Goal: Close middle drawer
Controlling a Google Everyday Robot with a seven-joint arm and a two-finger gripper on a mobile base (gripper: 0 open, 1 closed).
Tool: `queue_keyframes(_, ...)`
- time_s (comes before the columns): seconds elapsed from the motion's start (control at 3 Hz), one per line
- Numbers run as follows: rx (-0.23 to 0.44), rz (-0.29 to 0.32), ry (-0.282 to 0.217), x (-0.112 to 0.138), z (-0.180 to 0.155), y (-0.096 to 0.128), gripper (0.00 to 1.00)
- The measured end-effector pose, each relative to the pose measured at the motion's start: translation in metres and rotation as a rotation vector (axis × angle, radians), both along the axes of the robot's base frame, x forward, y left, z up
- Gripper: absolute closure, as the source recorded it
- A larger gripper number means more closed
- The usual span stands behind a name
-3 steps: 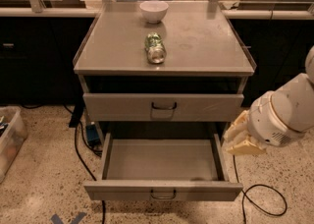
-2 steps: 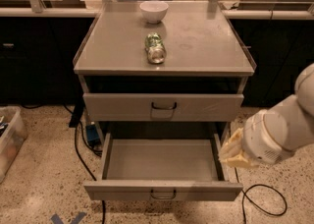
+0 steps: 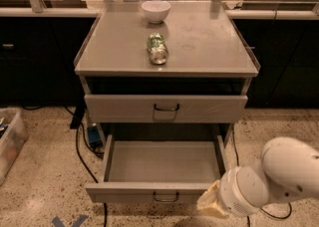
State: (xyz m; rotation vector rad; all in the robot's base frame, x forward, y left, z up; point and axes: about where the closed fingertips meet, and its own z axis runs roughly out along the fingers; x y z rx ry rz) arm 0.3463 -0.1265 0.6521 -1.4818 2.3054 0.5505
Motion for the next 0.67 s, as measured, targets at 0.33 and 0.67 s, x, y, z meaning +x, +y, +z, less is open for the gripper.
queue_keyframes(0.33,-0.033,-0.044,0.021,-0.0124,-0.0448,0.0178,1.0)
queue_keyframes(0.67,-0.038,-0.082,0.003,-0.0081,-0.0494,0.0168,1.0)
